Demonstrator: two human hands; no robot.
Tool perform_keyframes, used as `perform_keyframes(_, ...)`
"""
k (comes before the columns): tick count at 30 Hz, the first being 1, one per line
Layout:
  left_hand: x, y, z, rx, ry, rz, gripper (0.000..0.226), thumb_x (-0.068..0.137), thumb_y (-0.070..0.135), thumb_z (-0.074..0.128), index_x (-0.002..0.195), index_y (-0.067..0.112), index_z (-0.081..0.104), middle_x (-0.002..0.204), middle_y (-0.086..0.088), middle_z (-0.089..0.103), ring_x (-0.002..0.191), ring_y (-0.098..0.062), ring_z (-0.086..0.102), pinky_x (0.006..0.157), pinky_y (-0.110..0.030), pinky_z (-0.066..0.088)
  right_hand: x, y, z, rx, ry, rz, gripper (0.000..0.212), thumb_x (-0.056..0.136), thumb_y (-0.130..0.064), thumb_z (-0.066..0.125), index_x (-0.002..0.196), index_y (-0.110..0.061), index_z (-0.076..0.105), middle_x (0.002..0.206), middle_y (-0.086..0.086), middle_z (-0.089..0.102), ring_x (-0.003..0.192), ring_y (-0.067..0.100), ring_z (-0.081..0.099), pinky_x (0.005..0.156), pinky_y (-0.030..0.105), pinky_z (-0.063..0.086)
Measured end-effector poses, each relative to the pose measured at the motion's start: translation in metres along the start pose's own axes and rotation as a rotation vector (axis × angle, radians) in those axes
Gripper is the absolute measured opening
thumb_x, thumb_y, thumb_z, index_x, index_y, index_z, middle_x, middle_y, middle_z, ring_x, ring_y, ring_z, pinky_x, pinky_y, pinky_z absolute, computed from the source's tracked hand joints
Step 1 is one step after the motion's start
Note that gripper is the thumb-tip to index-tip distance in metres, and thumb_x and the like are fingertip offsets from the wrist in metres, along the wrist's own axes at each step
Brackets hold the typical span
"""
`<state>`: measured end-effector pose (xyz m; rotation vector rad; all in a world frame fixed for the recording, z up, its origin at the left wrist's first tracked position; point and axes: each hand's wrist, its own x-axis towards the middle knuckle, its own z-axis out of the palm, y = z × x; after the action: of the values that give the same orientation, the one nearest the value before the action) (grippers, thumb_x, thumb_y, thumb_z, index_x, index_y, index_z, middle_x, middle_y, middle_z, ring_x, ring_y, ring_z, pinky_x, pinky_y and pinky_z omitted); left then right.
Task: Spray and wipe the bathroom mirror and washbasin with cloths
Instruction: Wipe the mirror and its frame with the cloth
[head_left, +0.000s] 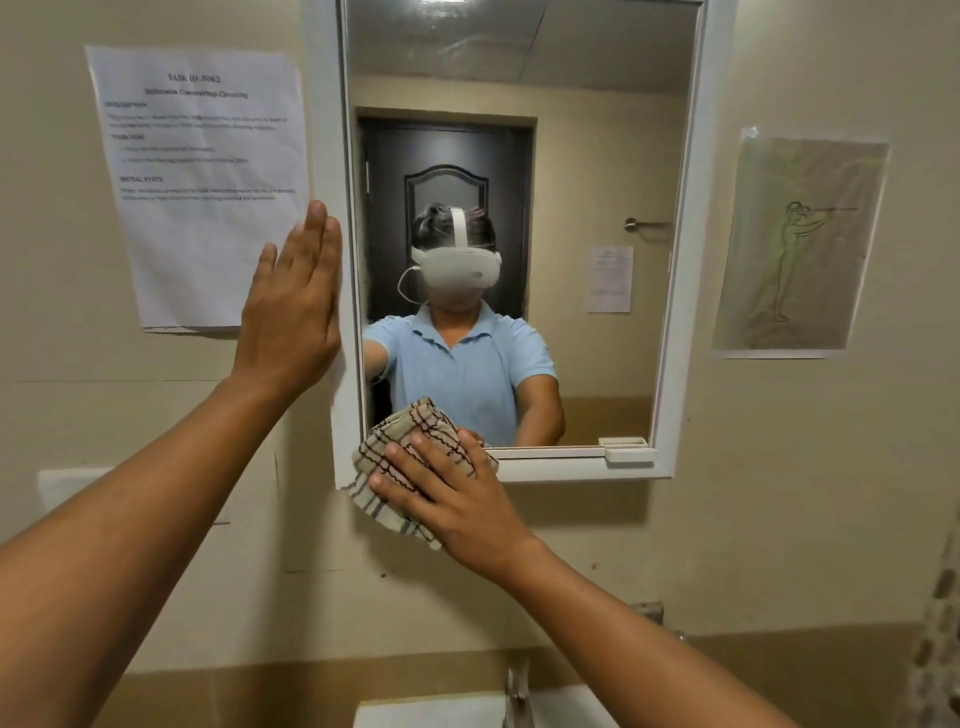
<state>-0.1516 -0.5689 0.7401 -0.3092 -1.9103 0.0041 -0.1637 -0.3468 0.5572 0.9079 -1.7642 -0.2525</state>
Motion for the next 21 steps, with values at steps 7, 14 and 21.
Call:
perform_keyframes(7,-0.001,0.005,-0.001,0.012,0.009,-0.022,0.076,0.095,0.004,0.045,0.158,0.012,0.003,0.166,-0.011,0.001,0.152,-0.029,0.009,0.122,-0.049,0.012,-0.063,0.062,-0.02,-0.058,0.007,0.052,0.059,0.1,-0.016,0.055,0.153,-0.032,0.034,0.161,-0.002,0.03,0.15,0.025,0.025,0.11,0.059,0.034)
perform_keyframes(14,0.0,0.013,-0.002,0.019,0.035,-0.054,0.076,0.096,0.003,0.045,0.158,0.013,0.002,0.166,-0.011,0.002,0.151,-0.025,0.006,0.12,-0.041,0.003,-0.099,0.105,-0.037,-0.107,-0.063,-0.174,0.055,0.103,-0.011,0.043,0.154,-0.029,0.032,0.161,0.0,0.031,0.15,0.025,0.025,0.117,0.053,0.029)
perform_keyframes(21,0.002,0.017,-0.005,0.065,0.021,-0.071,0.081,0.093,0.003,0.051,0.157,0.011,0.002,0.165,-0.014,0.004,0.15,-0.038,0.015,0.118,-0.041,0.002,-0.126,0.164,-0.054,-0.191,-0.183,-0.515,0.043,0.107,-0.013,0.036,0.147,-0.024,0.046,0.157,-0.006,0.038,0.147,0.017,0.031,0.121,0.044,0.025)
